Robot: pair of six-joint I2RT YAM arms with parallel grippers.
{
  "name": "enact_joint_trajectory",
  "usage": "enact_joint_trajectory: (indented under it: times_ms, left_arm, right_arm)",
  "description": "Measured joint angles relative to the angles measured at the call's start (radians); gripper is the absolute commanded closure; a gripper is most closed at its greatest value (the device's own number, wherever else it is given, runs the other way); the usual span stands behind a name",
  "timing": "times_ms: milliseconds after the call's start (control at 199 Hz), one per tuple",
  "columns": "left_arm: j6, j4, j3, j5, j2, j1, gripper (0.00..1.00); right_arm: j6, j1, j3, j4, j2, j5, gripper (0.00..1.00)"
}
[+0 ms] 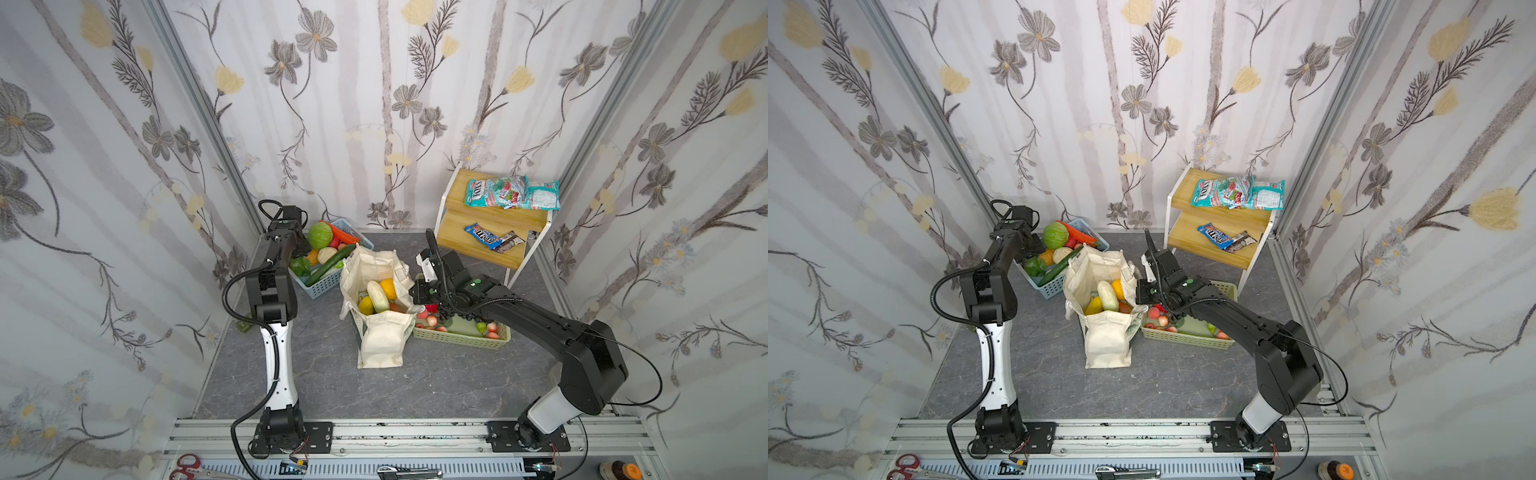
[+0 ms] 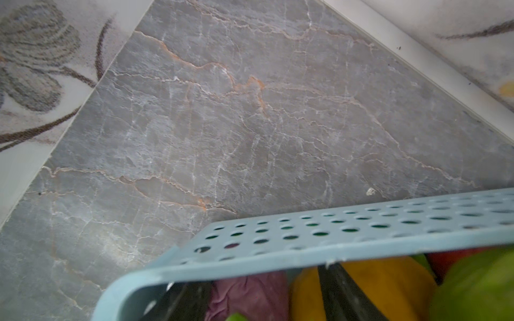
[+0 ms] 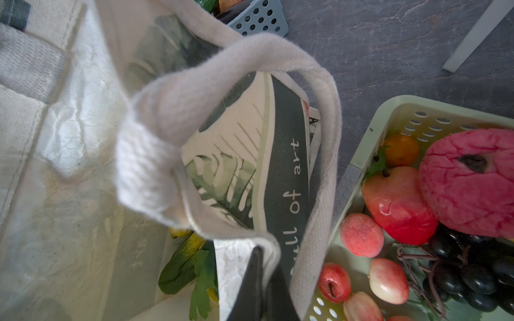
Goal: Place the food into the grocery bag and tie it
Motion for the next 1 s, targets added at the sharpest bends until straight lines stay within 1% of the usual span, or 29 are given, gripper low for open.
enact_joint_trajectory:
  times_ms: [85, 311, 421, 512, 777, 813, 923, 1003]
  left_arm:
    - [0.0, -0.018, 0.018, 0.023, 0.005, 0.0, 0.3]
    - [0.024, -0.138, 0.126, 0.086, 0.032, 0.0, 0.3]
    - [0.027, -0.17, 0.147, 0.09, 0.044, 0.0, 0.28]
    - [0.027, -0.19, 0.181, 0.089, 0.082, 0.001, 0.28]
    - [0.018, -0.188, 0.21, 0.101, 0.124, 0.001, 0.28]
    - [0.013, -0.186, 0.212, 0.105, 0.127, 0.001, 0.3]
    - [-0.009, -0.178, 0.209, 0.13, 0.142, 0.003, 0.4]
    - [-0.019, -0.186, 0.196, 0.127, 0.151, 0.004, 0.5]
  right_arm:
    - [0.0, 0.0, 0.002, 0.0, 0.003, 0.0, 1.0]
    - [0.0, 0.0, 0.01, -0.007, 0.012, -0.004, 1.0]
    - [0.0, 0.0, 0.013, -0.008, 0.02, -0.018, 1.0]
    - [0.0, 0.0, 0.014, -0.008, 0.023, -0.018, 1.0]
    - [0.0, 0.0, 0.013, -0.008, 0.023, -0.018, 1.0]
    - [0.0, 0.0, 0.012, -0.008, 0.023, -0.018, 1.0]
    - [0.0, 0.0, 0.011, -0.008, 0.023, -0.018, 1.0]
    - [0.0, 0.001, 0.011, -0.008, 0.023, -0.018, 1.0]
